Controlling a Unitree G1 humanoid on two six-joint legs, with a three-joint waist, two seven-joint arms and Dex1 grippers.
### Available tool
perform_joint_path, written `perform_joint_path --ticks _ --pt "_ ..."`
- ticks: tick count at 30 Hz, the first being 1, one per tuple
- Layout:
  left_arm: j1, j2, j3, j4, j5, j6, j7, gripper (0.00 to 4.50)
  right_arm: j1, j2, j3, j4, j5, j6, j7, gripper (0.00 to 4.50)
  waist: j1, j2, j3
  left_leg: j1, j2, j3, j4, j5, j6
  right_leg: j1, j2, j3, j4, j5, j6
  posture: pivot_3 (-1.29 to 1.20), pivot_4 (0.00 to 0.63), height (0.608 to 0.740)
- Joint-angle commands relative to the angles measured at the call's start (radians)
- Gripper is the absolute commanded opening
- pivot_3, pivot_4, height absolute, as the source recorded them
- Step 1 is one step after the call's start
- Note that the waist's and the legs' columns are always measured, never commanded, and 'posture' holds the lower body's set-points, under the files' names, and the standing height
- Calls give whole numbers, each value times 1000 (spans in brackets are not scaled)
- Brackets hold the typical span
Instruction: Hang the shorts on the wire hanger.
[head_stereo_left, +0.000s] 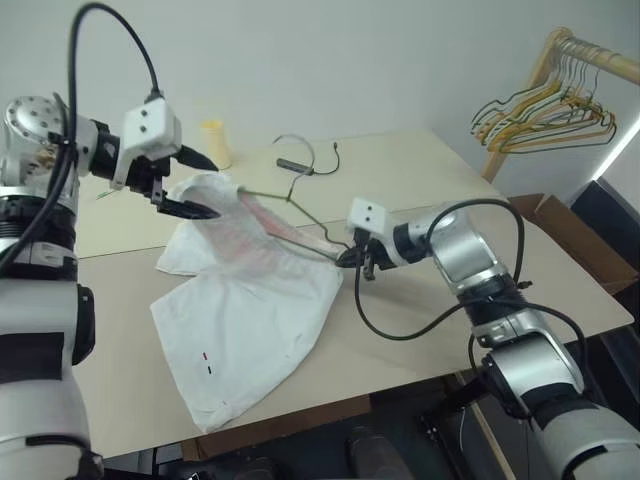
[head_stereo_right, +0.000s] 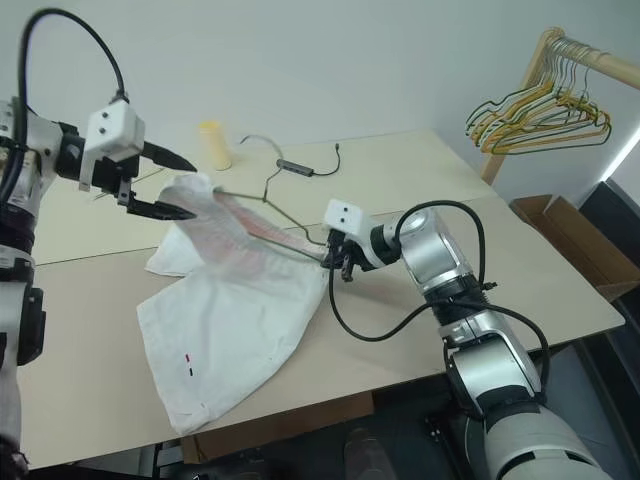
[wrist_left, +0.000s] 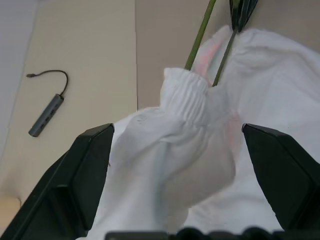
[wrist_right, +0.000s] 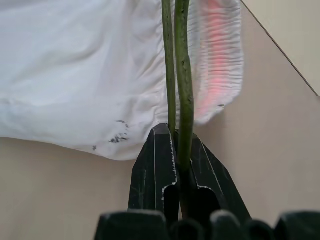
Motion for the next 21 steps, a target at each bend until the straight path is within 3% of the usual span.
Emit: perform_joint_path --ticks 1,9,13,21 --pt "-42 -7 -8 10 -10 -12 -9 4472 9 -19 11 -129 14 44 -7 0 0 0 0 -1 0 0 0 0 0 0 0 0 -1 0 0 -157 0 740" --pt "6 24 -129 -51 -120 49 -9 4472 35 -31 44 -214 18 86 -32 0 -2 0 0 0 0 0 1 0 0 1 0 0 -2 0 0 -164 0 740" --pt "27 55 -216 -94 -201 87 -9 3582 42 -34 51 -233 23 99 -38 0 -9 0 0 0 0 0 1 0 0 1 0 0 -1 0 0 -169 0 740" --pt "36 76 -299 -118 -263 103 -9 887 48 -46 65 -240 14 100 -57 0 -10 0 0 0 0 0 1 0 0 1 0 0 -2 0 0 -180 0 740"
